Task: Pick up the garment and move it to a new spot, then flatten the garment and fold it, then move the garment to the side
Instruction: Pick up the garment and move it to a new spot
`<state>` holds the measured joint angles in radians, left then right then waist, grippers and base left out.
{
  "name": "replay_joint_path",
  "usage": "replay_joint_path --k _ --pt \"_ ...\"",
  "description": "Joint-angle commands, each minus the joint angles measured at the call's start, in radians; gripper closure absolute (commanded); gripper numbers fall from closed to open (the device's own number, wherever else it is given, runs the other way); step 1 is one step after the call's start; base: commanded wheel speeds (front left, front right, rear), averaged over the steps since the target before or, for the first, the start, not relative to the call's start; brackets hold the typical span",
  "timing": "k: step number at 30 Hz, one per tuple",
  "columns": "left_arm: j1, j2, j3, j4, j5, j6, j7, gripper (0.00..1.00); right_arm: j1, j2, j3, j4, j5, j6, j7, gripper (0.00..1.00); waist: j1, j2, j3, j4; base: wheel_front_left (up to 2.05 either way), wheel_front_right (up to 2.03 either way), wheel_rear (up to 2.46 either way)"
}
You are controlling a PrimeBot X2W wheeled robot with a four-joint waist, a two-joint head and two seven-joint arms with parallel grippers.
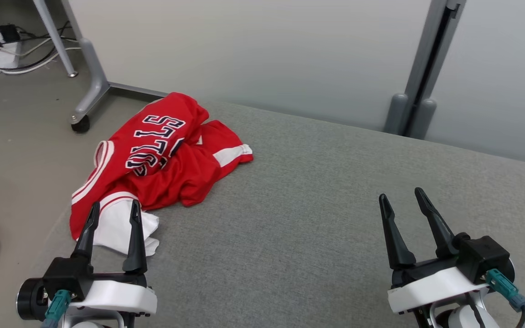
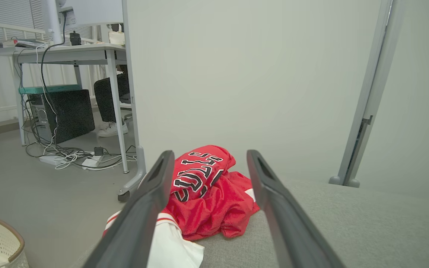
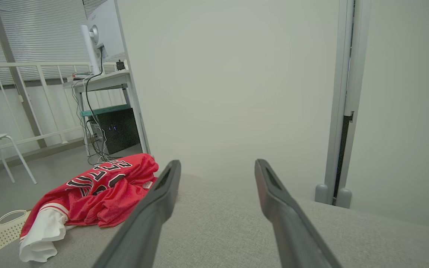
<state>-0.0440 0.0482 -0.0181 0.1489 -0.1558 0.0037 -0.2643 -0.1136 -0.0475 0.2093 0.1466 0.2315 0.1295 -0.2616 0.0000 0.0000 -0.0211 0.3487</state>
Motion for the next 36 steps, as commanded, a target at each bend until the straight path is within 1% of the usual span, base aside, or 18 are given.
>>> replay_joint_path --k 1,7,12,15,19,23,25,27,29,33,34,36 --pt "0.009 0.004 0.005 0.002 0.006 -0.004 0.0 0.0 0.003 -0.005 0.001 0.0 0.004 0.002 -0.005 0.0 0.0 0.0 -0.003 0.041 0.0 0.0 0.0" --pt "0.011 0.004 0.007 0.011 0.006 -0.009 0.0 0.0 0.008 -0.006 0.002 0.003 0.008 0.002 -0.005 0.0 0.0 0.0 0.0 0.113 0.0 0.0 0.0" --pt "0.007 0.004 0.014 0.006 0.001 -0.006 0.0 0.0 0.011 -0.006 0.004 0.008 0.009 0.002 -0.005 0.0 0.0 0.0 0.001 0.144 0.0 0.0 0.0" --pt "0.01 0.004 0.021 -0.005 -0.009 -0.006 0.0 0.0 0.008 -0.006 0.006 0.009 0.009 0.002 -0.005 0.0 0.0 0.0 0.003 0.149 0.0 0.0 0.0" --pt "-0.005 0.005 0.024 0.029 -0.034 -0.029 0.0 0.0 -0.004 -0.006 0.012 0.011 0.004 0.002 -0.005 0.0 0.0 0.0 0.008 0.144 0.0 0.0 0.0" --pt "-0.057 0.007 0.031 0.086 -0.067 -0.058 0.001 0.0 -0.014 -0.006 0.01 0.014 -0.001 0.002 -0.005 0.0 0.0 0.0 0.023 0.122 0.0 0.0 0.0" --pt "-0.091 0.019 0.027 0.116 -0.1 -0.084 0.033 0.0 -0.02 -0.006 0.01 0.014 -0.004 0.002 -0.005 0.0 0.0 0.0 0.033 0.107 0.0 0.0 0.0" --pt "-0.135 0.044 0.039 0.121 -0.127 -0.096 0.072 0.0 -0.025 -0.006 0.011 0.013 -0.012 0.002 -0.005 0.0 0.0 0.0 0.046 0.089 0.0 0.0 0.0" --pt "-0.173 0.066 0.05 0.126 -0.156 -0.103 0.127 0.0 -0.035 -0.006 0.011 0.008 -0.018 0.002 -0.005 0.0 0.0 0.0 0.06 0.072 0.0 0.0 0.0" --pt "-0.271 0.133 0.076 0.144 -0.202 -0.112 0.252 0.0 -0.055 -0.006 0.011 -0.001 -0.037 0.002 -0.005 0.0 0.0 0.0 0.097 0.034 0.0 0.0 0.0" --pt "-0.271 0.133 0.076 0.144 -0.202 -0.112 0.252 0.0 -0.055 -0.006 0.011 -0.001 -0.037 0.002 -0.005 0.0 0.0 0.0 0.097 0.034 0.0 0.0 0.0" --pt "-0.322 0.169 0.085 0.173 -0.226 -0.118 0.319 0.0 -0.069 -0.012 0.013 -0.005 -0.042 0.002 -0.005 0.0 0.0 0.0 0.121 0.014 0.0 0.0 0.0"
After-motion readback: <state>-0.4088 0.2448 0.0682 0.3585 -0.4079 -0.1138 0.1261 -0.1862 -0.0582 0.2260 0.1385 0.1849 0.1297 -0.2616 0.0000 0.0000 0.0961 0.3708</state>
